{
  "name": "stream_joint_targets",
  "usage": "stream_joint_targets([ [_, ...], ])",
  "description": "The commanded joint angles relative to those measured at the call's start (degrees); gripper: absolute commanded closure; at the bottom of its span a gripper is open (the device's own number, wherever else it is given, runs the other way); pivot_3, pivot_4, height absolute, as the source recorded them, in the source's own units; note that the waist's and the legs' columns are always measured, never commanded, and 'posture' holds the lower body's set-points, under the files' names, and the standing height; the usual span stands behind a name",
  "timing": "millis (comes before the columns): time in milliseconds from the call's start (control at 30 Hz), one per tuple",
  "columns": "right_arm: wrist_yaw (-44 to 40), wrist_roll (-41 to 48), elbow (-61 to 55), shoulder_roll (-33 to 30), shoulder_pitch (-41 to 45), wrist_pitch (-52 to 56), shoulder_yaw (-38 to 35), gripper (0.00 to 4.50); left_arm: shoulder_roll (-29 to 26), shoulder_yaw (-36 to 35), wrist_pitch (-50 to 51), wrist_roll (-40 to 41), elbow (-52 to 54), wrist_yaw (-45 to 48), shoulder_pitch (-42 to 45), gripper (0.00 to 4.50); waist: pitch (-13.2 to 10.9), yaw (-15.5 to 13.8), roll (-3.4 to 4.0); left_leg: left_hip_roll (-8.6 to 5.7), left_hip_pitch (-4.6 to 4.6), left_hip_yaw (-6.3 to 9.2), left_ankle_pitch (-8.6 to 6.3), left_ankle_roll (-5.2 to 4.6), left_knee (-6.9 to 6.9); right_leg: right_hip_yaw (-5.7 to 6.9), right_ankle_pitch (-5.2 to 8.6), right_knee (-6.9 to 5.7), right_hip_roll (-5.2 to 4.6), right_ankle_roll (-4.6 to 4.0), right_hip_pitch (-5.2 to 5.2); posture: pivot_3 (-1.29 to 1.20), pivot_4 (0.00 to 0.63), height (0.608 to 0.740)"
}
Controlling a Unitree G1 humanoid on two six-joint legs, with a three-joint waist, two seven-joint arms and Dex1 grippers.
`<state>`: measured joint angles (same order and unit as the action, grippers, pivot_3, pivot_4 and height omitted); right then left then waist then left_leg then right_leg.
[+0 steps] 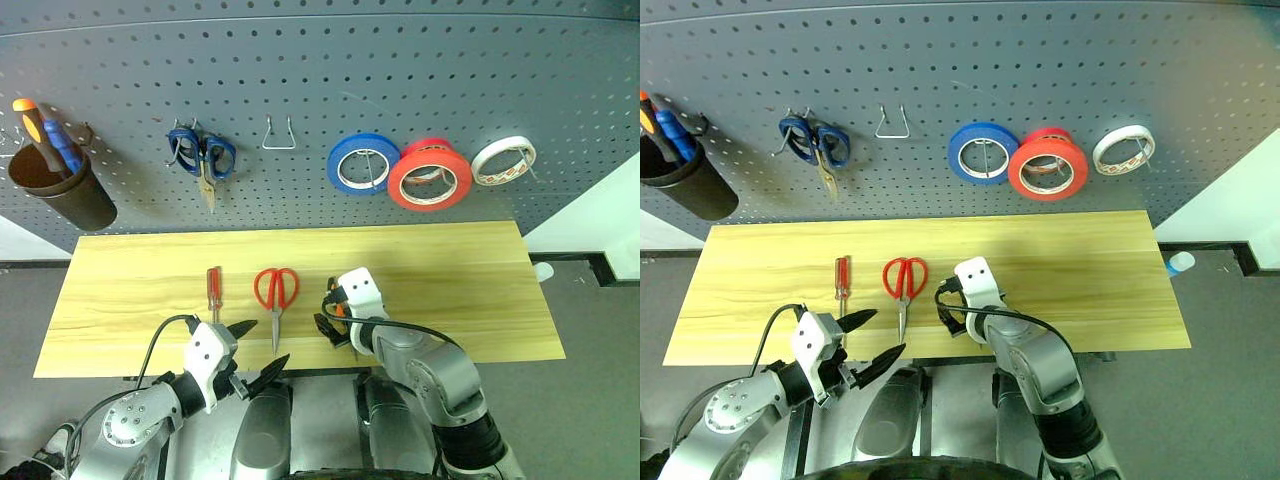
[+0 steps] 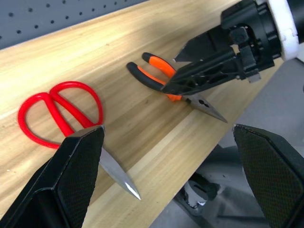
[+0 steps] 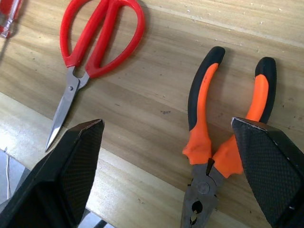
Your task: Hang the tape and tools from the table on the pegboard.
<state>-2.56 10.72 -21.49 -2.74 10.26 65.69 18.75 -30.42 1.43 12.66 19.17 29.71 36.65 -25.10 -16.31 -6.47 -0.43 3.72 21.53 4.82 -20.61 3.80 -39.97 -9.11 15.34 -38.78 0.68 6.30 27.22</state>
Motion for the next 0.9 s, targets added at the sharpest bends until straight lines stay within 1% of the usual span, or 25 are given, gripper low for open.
stream_joint_targets([
  [33, 1.46, -1.47, 2.07, 2.68, 1.86, -0.88, 0.56, 0.03, 0.09, -0.08, 0.06, -0.02, 2.50, -0.23, -1.12, 0.00, -0.17, 0.16, 0.01, 0.00, 0.00, 0.00, 0.00, 0.00, 0.00, 0.00, 0.00, 0.00, 0.00, 0.00, 0.00, 0.35, 0.300, 0.677],
  [400, 6.00, -6.35, 7.54, 5.99, 4.23, -4.37, -2.03, 0.03, -0.63, -0.87, 1.61, 0.51, 4.02, -0.21, -1.85, 0.00, -1.34, 1.26, -0.03, 0.00, 0.28, 0.03, 0.00, 0.01, 0.00, 0.01, 0.02, 0.00, -0.01, 0.08, 0.25, 0.35, 0.322, 0.677],
  [500, 7.72, -7.50, 7.42, 7.25, 4.39, -3.27, -2.80, 0.03, -0.69, -0.73, 1.84, 0.42, 4.16, -0.22, -1.88, 0.00, -1.36, 1.25, -0.02, 0.00, 0.55, 0.04, 0.00, 0.01, -0.01, 0.03, 0.01, 0.00, -0.01, 0.09, 0.50, 0.35, 0.324, 0.677],
  [600, 10.05, -7.72, 5.59, 10.63, 3.93, -0.14, -4.52, 0.03, -1.05, -0.60, 1.74, 0.06, 4.01, 0.10, -1.89, 0.00, -1.36, 1.13, -0.02, 0.00, 0.85, 0.06, 0.00, 0.01, -0.03, 0.04, -0.09, -0.04, -0.02, 0.23, 0.82, 0.34, 0.324, 0.677],
  [733, 10.52, -6.89, 3.52, 12.25, 3.76, 2.87, -2.61, 0.03, -0.93, -0.36, 1.92, 0.18, 3.83, 0.01, -1.40, 0.00, -1.38, 1.15, -0.01, -0.01, 0.93, 0.05, 0.00, 0.01, -0.02, 0.07, -0.10, -0.18, -0.04, 0.25, 0.99, 0.34, 0.323, 0.677],
  [900, 10.54, -6.25, 3.18, 12.30, 3.04, 4.19, -1.36, 0.03, -0.92, -0.33, 2.05, 0.22, 3.72, 0.02, -1.14, 0.00, -1.38, 1.27, -0.01, 0.00, 0.93, 0.05, 0.00, 0.01, -0.01, 0.07, -0.07, -0.26, -0.03, 0.20, 1.05, 0.34, 0.324, 0.677],
])
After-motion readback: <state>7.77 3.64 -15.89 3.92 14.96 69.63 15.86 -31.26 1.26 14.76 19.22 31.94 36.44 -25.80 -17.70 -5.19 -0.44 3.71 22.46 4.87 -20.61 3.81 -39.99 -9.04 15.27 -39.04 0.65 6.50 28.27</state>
